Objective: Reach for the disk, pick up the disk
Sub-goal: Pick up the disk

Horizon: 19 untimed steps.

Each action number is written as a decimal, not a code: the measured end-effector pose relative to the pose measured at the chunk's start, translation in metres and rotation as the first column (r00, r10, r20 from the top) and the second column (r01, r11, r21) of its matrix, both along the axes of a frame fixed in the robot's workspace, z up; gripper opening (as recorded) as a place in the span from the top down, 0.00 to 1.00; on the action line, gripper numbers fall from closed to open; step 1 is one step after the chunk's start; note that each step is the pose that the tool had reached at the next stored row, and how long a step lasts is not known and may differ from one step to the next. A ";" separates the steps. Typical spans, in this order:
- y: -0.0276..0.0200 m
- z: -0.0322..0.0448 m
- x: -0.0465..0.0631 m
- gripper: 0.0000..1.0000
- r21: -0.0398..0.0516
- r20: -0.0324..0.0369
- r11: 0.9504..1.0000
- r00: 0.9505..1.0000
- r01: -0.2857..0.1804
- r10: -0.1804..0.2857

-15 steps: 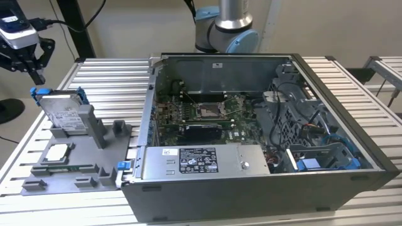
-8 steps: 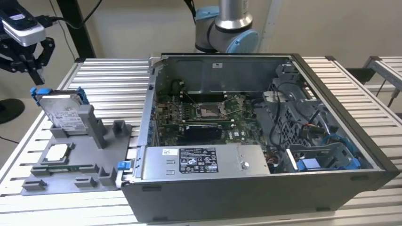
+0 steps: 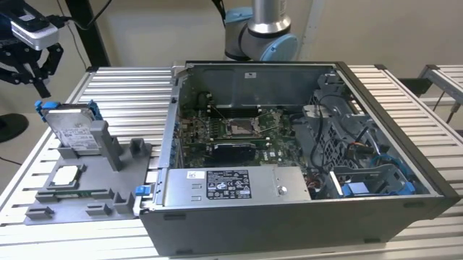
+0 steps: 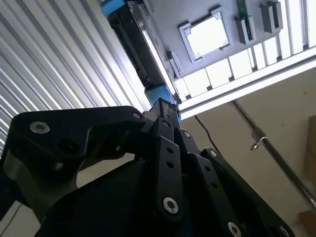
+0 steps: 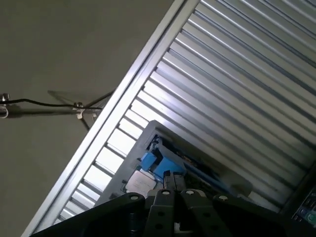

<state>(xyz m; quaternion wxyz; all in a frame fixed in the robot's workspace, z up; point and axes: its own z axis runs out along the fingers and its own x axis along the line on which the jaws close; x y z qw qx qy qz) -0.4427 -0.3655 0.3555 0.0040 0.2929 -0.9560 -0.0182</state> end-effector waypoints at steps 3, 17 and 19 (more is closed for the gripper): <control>0.0000 0.0000 0.000 1.00 0.000 0.000 0.998 0.998 -0.056 0.056; 0.0000 0.0000 0.000 1.00 0.000 0.001 0.952 0.952 -0.305 0.305; 0.0000 0.0000 0.000 1.00 0.000 0.001 0.941 0.941 -0.339 0.339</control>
